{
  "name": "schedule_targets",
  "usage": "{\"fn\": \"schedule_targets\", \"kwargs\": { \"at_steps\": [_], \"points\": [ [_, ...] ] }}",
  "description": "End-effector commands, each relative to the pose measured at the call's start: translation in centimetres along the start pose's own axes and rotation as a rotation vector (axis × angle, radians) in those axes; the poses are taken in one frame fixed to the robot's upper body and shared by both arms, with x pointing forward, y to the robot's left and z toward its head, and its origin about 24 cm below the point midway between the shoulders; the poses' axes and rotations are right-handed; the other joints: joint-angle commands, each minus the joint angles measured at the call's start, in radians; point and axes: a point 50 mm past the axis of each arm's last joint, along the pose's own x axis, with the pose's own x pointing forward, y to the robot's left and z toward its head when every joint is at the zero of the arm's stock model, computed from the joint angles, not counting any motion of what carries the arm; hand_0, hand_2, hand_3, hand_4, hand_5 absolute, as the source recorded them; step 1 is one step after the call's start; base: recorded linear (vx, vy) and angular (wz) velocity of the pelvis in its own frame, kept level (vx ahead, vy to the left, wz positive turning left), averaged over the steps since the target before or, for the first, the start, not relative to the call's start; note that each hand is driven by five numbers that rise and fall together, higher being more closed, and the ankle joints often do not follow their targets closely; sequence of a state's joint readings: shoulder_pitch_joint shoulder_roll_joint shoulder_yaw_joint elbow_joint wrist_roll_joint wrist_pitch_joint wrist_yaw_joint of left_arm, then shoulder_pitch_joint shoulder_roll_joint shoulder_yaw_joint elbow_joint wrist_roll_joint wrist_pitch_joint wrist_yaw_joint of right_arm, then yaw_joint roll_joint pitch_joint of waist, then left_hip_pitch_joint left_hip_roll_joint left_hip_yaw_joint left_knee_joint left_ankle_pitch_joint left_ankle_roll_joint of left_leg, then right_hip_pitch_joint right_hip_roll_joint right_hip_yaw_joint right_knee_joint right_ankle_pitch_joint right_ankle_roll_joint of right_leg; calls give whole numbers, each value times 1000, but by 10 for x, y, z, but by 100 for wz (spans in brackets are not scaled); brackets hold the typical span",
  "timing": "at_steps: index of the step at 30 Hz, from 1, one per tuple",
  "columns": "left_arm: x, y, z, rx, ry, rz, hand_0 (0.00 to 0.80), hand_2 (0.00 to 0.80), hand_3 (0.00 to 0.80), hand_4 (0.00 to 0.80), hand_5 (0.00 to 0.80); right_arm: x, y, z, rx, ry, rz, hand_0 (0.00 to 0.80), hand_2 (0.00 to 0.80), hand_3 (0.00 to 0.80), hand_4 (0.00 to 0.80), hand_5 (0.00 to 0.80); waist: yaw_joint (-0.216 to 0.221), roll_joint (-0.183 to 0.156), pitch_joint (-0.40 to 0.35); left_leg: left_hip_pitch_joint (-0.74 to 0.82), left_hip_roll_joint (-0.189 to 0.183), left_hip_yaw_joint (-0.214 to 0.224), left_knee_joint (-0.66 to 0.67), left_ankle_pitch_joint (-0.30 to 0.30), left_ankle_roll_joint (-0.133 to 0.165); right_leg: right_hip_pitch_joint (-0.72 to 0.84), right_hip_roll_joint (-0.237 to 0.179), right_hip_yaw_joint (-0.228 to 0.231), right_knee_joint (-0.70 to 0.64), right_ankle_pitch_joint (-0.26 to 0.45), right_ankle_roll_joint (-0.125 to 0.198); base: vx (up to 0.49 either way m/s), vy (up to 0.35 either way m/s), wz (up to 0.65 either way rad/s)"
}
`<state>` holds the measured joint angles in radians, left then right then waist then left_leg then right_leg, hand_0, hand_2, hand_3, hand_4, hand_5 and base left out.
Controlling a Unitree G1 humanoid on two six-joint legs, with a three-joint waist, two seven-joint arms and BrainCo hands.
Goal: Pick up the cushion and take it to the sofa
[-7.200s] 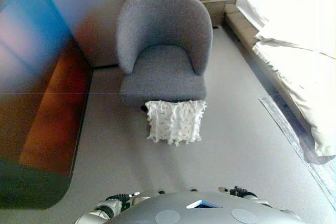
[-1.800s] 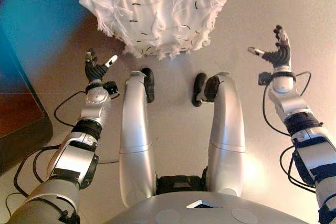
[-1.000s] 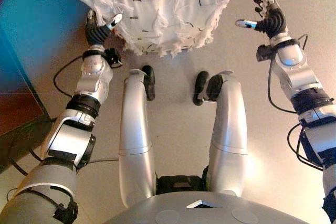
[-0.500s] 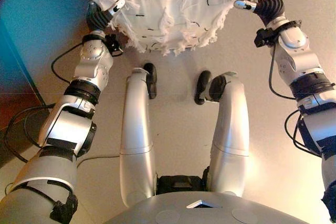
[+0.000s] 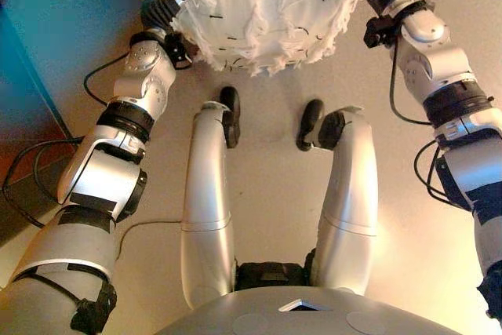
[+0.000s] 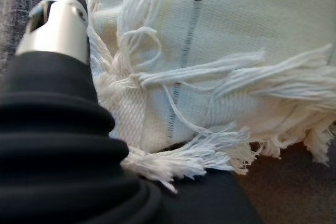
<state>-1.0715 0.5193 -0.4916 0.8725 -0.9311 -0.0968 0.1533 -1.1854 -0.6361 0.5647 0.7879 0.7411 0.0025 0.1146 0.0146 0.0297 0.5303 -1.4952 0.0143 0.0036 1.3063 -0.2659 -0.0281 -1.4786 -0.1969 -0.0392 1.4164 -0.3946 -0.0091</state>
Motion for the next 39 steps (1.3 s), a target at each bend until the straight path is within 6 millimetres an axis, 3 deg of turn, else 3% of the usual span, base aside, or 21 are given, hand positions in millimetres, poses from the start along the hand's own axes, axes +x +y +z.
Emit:
{"fn": "schedule_targets", "kwargs": {
  "at_steps": [1,7,8,9,10,11,23,29,33,39],
  "points": [
    [7,-54,27,-24,-73,-239,0,0,0,0,0,18,57,39,5,-102,290,0,0,0,0,0,-10,46,-10,-1,-24,91,-69,86,-5,27,11,3,-178,232,30,-15,-3,6],
    [5,-67,28,8,-61,-328,0,0,0,0,0,19,57,38,9,-74,287,0,0,0,0,0,-11,52,-10,2,-16,95,-84,94,-7,31,6,1,-195,241,32,-4,-1,2],
    [5,-68,30,15,-60,-333,445,445,445,445,445,19,57,38,2,-69,293,0,0,0,0,0,-13,53,-10,1,-16,96,-86,94,-7,30,8,1,-198,243,33,-21,-7,5],
    [6,-69,31,22,-56,-339,747,747,747,747,747,19,57,39,-2,-74,303,0,0,0,0,0,-12,53,-10,1,-15,95,-97,97,-7,30,9,0,-206,244,34,-30,-8,4],
    [6,-69,33,31,-60,-344,800,800,800,800,800,19,58,41,-2,-80,322,195,195,195,195,195,-12,53,-10,4,-15,94,-111,101,-7,33,10,-1,-217,247,36,-33,-10,4],
    [7,-70,35,37,-61,-348,800,800,800,800,800,20,58,42,-5,-81,326,800,800,800,800,800,-11,53,-10,8,-15,93,-125,105,-9,36,11,-4,-226,250,38,-35,-12,3],
    [6,-79,64,93,-227,-366,800,800,800,800,800,21,51,76,-88,-254,235,800,800,800,800,800,-9,65,-10,64,-23,93,-314,141,-21,87,41,-16,-355,269,58,-50,-4,1],
    [3,-80,76,13,-314,-370,800,800,800,800,800,18,49,84,-10,-324,215,800,800,800,800,800,-10,67,-10,114,-29,87,-430,156,-31,131,63,-24,-434,272,70,-42,-6,-1],
    [-5,-76,60,-35,-337,-390,800,800,800,800,800,10,53,72,-4,-353,223,800,800,800,800,800,-13,64,-10,153,-29,81,-461,161,-39,164,73,-28,-460,274,74,-17,-5,-1],
    [-29,-64,16,-88,-322,-415,800,800,800,800,800,-14,53,28,32,-325,218,800,800,800,800,800,-13,56,-10,188,-13,75,-401,147,-38,190,63,-30,-412,271,72,4,-14,-2]
  ]
}}
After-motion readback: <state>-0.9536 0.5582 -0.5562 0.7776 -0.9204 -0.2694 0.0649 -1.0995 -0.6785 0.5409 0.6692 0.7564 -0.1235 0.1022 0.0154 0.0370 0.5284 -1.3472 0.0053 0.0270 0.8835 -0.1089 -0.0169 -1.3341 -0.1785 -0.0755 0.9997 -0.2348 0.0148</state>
